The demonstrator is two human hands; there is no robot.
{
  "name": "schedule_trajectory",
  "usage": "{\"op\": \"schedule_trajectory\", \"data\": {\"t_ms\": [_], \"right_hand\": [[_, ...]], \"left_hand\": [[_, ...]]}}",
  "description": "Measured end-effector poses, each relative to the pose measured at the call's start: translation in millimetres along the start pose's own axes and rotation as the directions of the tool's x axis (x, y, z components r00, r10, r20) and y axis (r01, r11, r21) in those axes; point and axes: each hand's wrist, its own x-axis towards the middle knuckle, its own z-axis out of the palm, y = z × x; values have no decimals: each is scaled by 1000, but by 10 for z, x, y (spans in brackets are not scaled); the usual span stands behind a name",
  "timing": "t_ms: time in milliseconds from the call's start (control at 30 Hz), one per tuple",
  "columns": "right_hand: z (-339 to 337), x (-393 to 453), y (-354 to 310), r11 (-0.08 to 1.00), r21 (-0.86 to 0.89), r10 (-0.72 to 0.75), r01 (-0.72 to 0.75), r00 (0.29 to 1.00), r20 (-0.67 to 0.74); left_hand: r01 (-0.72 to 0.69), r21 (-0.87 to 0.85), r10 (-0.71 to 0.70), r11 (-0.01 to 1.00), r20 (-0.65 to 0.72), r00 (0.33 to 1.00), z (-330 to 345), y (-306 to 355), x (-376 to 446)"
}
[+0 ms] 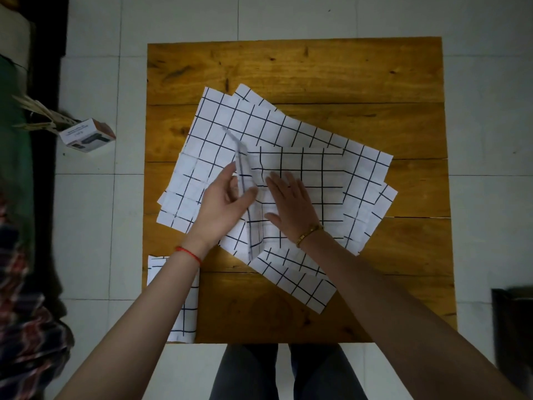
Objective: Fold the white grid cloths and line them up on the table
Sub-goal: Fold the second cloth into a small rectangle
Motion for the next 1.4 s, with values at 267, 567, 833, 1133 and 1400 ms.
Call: {"op": "schedule_trajectory", "data": {"t_ms": [267, 567, 833, 1133, 1400], "right_hand": [[-184, -153, 403, 988, 150, 51, -15, 970, -236], [-353, 223, 352, 993, -64, 99, -96, 994, 54], [-289, 327, 210, 995, -68, 72, -70, 997, 32], [-590, -124, 478, 244, 920, 643, -307, 762, 84], [-597, -312, 858, 257, 832, 703, -492, 686, 189]], "left_hand": [[-162, 186, 160, 969, 23, 987, 558, 147, 49], [-48, 21, 50, 999, -112, 992, 327, 130, -32], [-110, 110, 110, 988, 8, 994, 286, 48, -22], [-214, 203, 187, 955, 145, 972, 905, -39, 130], [-195, 330, 133, 924, 201, 970, 1103, -273, 149]]}}
